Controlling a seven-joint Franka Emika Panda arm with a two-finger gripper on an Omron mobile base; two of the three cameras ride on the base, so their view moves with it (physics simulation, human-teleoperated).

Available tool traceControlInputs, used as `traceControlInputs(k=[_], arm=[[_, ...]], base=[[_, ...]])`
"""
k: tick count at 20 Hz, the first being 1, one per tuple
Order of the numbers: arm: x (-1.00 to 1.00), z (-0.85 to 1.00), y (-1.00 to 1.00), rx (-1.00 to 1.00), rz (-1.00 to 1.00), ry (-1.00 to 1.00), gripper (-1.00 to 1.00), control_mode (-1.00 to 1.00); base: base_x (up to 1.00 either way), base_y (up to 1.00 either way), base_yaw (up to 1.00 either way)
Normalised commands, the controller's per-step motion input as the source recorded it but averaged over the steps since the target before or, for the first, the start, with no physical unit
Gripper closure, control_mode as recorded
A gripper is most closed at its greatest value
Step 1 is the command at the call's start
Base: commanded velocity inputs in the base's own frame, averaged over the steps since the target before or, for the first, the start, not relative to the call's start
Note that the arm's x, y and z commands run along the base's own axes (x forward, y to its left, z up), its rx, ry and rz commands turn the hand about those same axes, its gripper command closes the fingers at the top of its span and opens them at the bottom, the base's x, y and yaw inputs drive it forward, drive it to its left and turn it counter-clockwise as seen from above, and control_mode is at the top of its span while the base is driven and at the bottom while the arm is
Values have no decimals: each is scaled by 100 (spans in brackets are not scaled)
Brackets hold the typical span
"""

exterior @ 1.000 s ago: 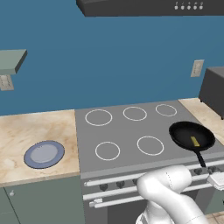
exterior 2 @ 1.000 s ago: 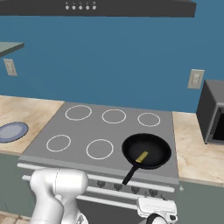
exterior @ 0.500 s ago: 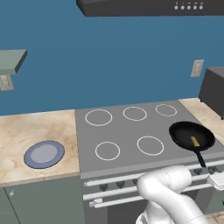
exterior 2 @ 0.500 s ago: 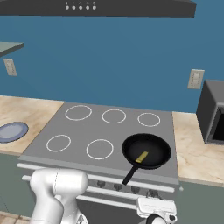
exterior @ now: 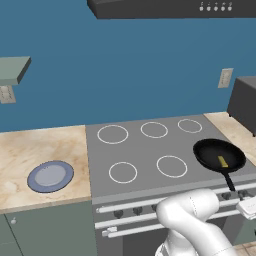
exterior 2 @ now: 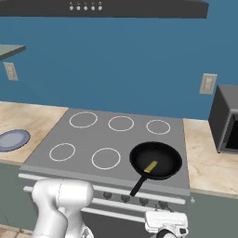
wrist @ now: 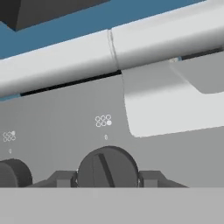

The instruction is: Pick up the butter stick and place it in the pan. Then turn on the burner for the pan.

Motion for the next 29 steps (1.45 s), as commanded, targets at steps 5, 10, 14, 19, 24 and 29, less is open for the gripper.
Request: traceControlInputs(k=[5, 10, 14, 19, 24, 29], arm=[[0, 0, 0, -19, 0, 0, 100, -100], [0, 0, 0, -18, 0, 0, 100, -100], [0, 0, 0, -19, 0, 0, 100, -100], [0, 0, 0, -19, 0, 0, 100, -100], [0, 0, 0, -19, 0, 0, 100, -100], [0, 0, 0, -18, 0, 0, 100, -100]], base=[[0, 0, 0], [0, 0, 0], [0, 0, 0], [0, 0, 0], [0, 0, 0], [0, 0, 0]])
